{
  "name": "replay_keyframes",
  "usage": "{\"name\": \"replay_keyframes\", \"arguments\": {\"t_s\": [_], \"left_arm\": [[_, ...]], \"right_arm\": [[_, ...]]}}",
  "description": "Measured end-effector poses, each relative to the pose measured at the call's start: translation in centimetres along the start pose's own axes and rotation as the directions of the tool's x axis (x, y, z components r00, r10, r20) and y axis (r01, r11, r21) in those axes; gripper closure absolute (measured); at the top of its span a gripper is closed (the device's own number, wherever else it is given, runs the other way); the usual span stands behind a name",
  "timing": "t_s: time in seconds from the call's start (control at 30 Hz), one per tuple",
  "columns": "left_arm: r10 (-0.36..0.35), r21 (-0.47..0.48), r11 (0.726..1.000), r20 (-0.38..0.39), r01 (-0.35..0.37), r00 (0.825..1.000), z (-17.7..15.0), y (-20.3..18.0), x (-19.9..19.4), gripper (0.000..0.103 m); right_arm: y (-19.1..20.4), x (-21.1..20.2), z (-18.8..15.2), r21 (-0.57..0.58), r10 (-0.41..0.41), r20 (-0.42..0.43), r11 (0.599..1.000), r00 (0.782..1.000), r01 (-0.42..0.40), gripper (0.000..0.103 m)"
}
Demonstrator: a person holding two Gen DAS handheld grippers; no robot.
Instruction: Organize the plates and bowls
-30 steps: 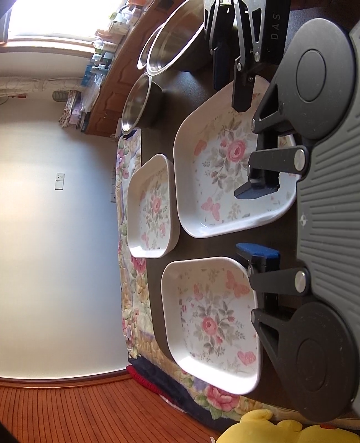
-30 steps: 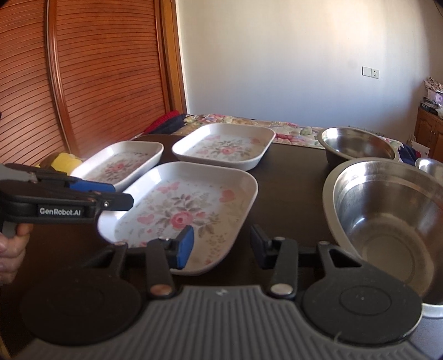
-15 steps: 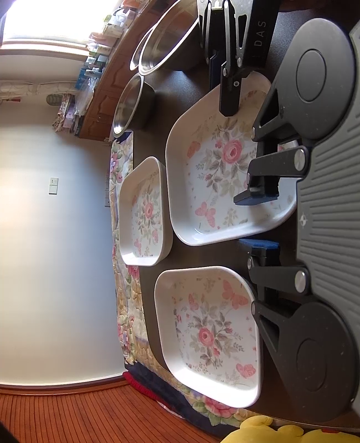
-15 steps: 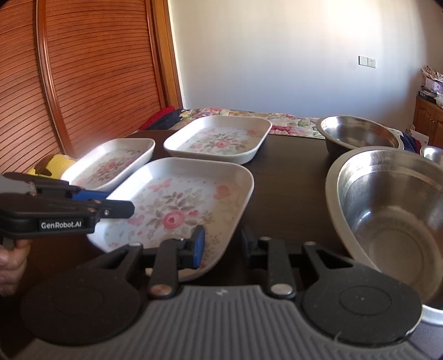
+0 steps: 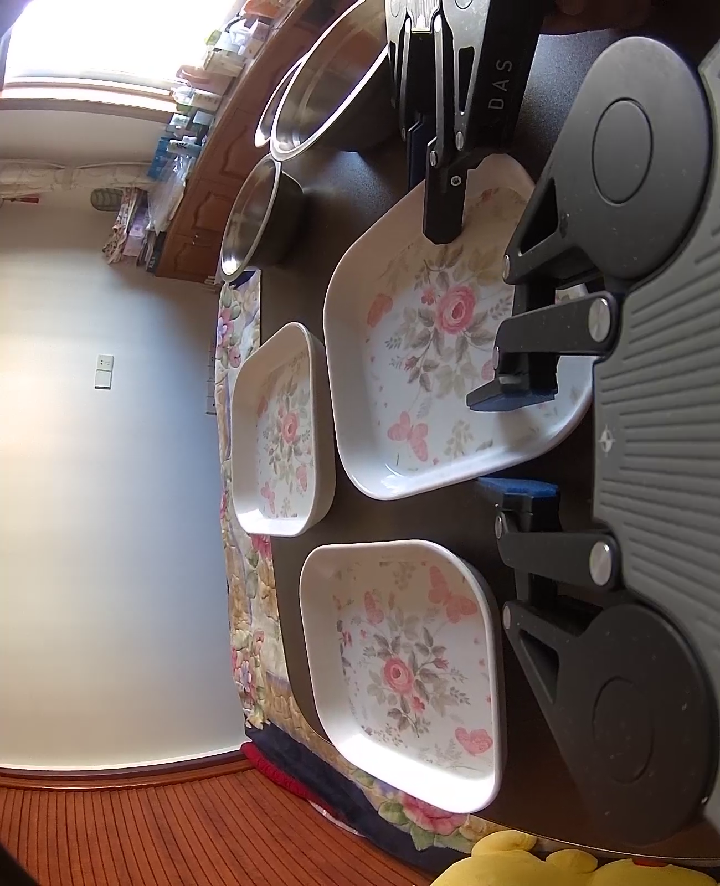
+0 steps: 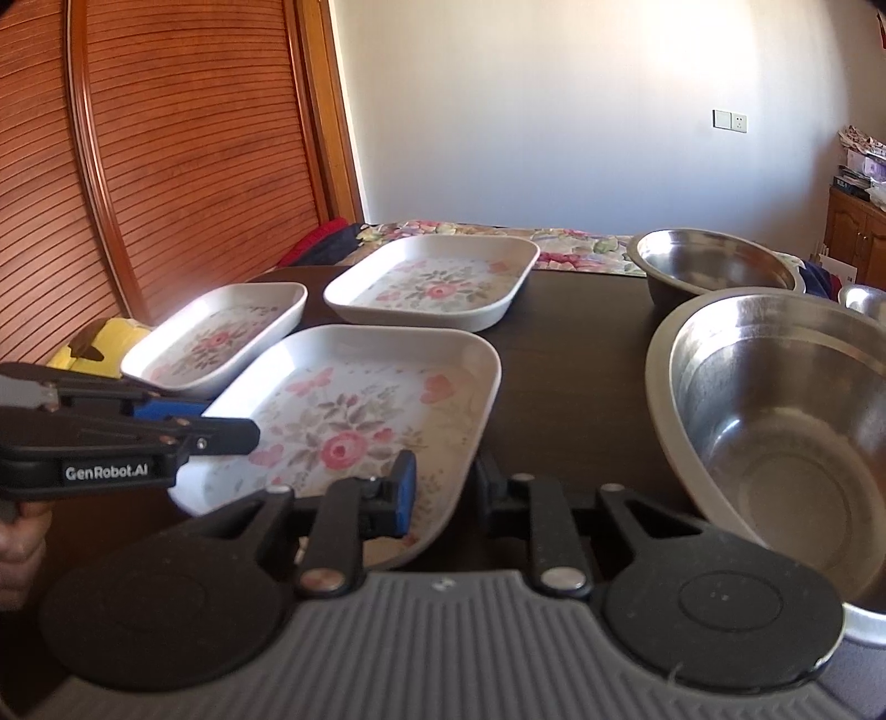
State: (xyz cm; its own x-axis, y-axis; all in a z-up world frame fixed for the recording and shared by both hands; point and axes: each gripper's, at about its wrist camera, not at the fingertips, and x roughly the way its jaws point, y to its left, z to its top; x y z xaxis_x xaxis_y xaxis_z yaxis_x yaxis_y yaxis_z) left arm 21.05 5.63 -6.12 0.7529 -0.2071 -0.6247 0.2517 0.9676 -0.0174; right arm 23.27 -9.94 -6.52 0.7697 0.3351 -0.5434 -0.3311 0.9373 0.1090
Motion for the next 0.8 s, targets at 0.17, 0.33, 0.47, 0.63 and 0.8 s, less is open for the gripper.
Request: {"name": "replay_keyframes", "arguments": {"t_s": [0.17, 0.33, 0.47, 0.63, 0.8], "left_arm": [[0.001, -0.004, 1.000, -0.005, -0.001, 1.000, 0.1, 0.0, -0.1, 0.076], [-0.005, -0.003, 1.000, -0.008, 0.005, 1.000, -0.1, -0.6, -0.9, 0.076], [-0.003, -0.006, 1.000, -0.001, 0.003, 1.000, -0.4, -0.8, -1.9, 0.076], [-0.006, -0.011, 1.000, 0.019, 0.006, 1.000, -0.9, -1.3, -3.9, 0.076], [-0.007, -0.013, 1.000, 0.030, 0.007, 1.000, -2.1, -1.7, -6.0, 0.076]], "right_arm": [[-0.1, 0.0, 0.0, 0.000, 0.002, 0.000, 1.000, 1.000, -0.002, 0.079], [-0.1, 0.0, 0.0, 0.006, -0.003, 0.003, 1.000, 1.000, 0.003, 0.079], [-0.4, -0.4, -0.1, 0.021, 0.004, 0.005, 1.000, 1.000, -0.004, 0.079], [-0.2, -1.7, -0.4, 0.022, 0.027, 0.018, 0.999, 0.999, -0.027, 0.079], [0.3, -3.4, -0.8, 0.018, 0.044, 0.031, 0.999, 0.999, -0.045, 0.079]]}}
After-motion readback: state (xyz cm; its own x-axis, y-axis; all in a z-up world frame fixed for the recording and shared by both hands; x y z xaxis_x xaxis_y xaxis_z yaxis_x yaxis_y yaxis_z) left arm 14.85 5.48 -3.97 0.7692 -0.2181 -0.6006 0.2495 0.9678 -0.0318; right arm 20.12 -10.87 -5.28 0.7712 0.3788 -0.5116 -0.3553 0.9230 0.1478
